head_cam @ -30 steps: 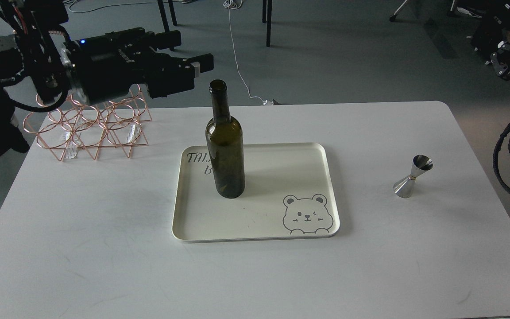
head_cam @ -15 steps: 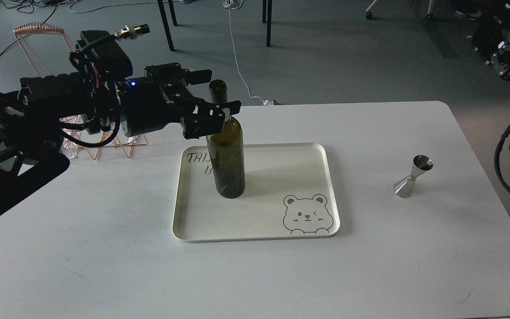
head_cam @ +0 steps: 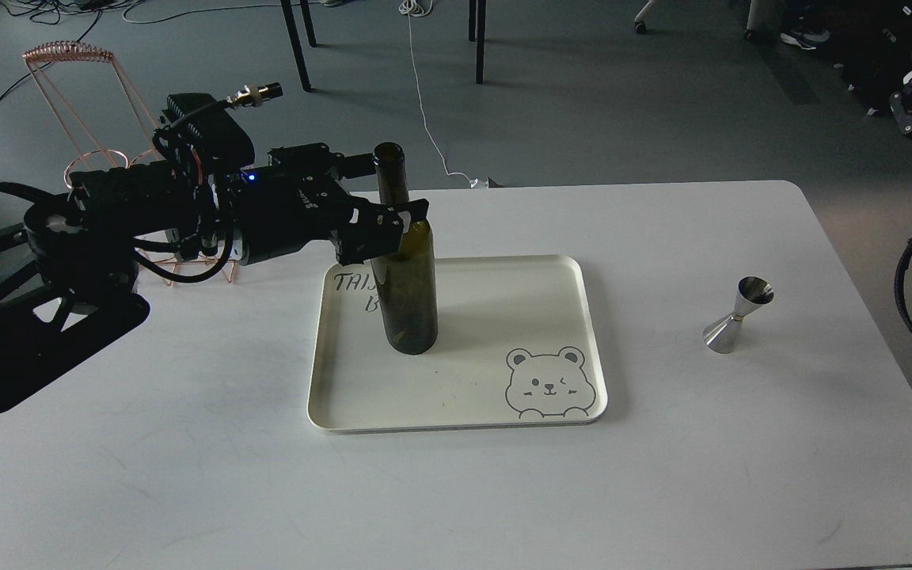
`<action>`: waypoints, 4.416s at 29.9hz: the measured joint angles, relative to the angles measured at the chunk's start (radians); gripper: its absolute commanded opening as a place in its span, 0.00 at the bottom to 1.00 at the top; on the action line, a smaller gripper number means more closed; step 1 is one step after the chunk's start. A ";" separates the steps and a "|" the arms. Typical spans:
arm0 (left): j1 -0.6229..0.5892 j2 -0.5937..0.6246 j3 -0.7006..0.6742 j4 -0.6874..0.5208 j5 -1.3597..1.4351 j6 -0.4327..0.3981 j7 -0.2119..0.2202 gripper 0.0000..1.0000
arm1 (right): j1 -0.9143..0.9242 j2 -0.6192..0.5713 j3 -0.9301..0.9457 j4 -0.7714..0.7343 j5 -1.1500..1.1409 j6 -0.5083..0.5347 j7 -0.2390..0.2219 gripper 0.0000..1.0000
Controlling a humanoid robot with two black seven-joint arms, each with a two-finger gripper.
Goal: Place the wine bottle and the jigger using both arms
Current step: 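Reach the left gripper to the wine bottle neck and grasp it, then lift the bottle with the left gripper toward the copper rack, then lower the bottle into a slot of the copper wine rack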
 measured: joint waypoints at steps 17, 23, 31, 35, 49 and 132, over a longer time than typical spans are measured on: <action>0.020 0.006 0.002 0.000 0.000 0.034 -0.008 0.34 | 0.000 -0.003 -0.004 -0.001 -0.001 0.000 0.000 0.99; 0.020 0.012 0.002 -0.001 -0.002 0.040 -0.008 0.29 | 0.000 -0.005 -0.005 -0.002 -0.001 0.000 0.000 0.99; 0.019 0.015 0.000 -0.001 -0.002 0.040 -0.010 0.24 | 0.001 -0.005 -0.005 -0.002 -0.002 0.000 0.000 0.99; 0.019 0.015 0.000 -0.001 -0.003 0.041 -0.011 0.20 | 0.001 -0.007 -0.005 -0.002 -0.002 0.000 0.000 0.99; -0.014 0.116 -0.072 -0.042 -0.020 0.040 -0.036 0.09 | 0.000 -0.011 -0.005 -0.002 -0.002 0.000 0.000 0.99; -0.201 0.236 0.204 0.503 -0.206 0.202 -0.162 0.23 | -0.001 -0.025 -0.006 -0.002 -0.005 0.015 0.000 0.99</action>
